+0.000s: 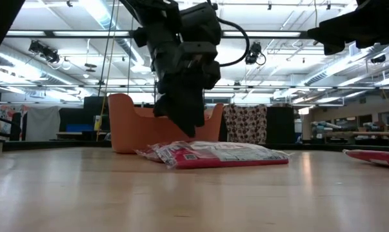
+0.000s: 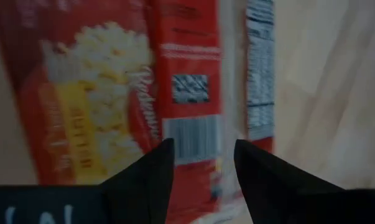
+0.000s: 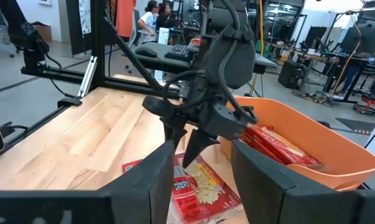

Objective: Sort popcorn bags into baskets
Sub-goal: Put the popcorn bag into the orange bin

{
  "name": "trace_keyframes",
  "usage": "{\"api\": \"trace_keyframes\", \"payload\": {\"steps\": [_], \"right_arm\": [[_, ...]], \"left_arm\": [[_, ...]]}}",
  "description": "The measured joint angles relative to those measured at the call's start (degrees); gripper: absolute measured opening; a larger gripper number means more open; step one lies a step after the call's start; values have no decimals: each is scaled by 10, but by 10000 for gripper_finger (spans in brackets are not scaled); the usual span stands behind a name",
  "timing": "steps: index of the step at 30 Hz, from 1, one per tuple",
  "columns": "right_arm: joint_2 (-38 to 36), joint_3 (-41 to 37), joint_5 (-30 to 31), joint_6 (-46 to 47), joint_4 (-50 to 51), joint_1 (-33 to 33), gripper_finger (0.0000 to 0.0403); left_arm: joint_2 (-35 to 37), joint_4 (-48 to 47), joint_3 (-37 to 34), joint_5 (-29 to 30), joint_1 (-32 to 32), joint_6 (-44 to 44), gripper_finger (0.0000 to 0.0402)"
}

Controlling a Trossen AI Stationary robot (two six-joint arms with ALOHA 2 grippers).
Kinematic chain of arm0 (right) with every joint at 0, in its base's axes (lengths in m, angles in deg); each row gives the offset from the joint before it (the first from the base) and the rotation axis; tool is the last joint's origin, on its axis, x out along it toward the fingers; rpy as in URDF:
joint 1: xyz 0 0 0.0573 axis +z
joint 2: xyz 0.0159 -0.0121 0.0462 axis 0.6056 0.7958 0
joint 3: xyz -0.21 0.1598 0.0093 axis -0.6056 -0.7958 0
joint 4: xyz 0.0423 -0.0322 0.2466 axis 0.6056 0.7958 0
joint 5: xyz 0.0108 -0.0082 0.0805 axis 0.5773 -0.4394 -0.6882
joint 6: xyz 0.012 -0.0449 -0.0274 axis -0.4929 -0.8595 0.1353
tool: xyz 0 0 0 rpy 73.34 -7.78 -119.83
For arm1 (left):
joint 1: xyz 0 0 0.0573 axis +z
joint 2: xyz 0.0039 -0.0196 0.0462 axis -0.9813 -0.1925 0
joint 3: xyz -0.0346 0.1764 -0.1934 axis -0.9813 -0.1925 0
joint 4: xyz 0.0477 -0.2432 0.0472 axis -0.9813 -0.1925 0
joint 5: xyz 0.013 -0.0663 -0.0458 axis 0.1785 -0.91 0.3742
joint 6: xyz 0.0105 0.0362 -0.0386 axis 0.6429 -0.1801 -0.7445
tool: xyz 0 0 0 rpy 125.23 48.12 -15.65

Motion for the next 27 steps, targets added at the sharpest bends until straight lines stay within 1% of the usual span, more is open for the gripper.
{"api": "trace_keyframes", "payload": {"steps": [5,8,13,15,18,24,27], "right_arm": [[0,0,0,-1,0,0,164],[0,0,0,-1,0,0,164],[0,0,0,-1,0,0,164],[0,0,0,-1,0,0,164],[0,0,0,-1,-1,0,164],[0,0,0,-2,-2,0,164],[0,0,0,-3,-1,0,164]], "left_arm": [[0,-24,0,43,0,3,172],[-1,-32,0,45,-1,0,172],[-15,-30,0,34,-1,-13,172],[-30,-20,0,14,-5,-19,172],[-46,25,2,-20,-13,-20,172],[-51,52,2,-24,-29,-20,172],[-52,64,1,-27,-31,-34,172]]}}
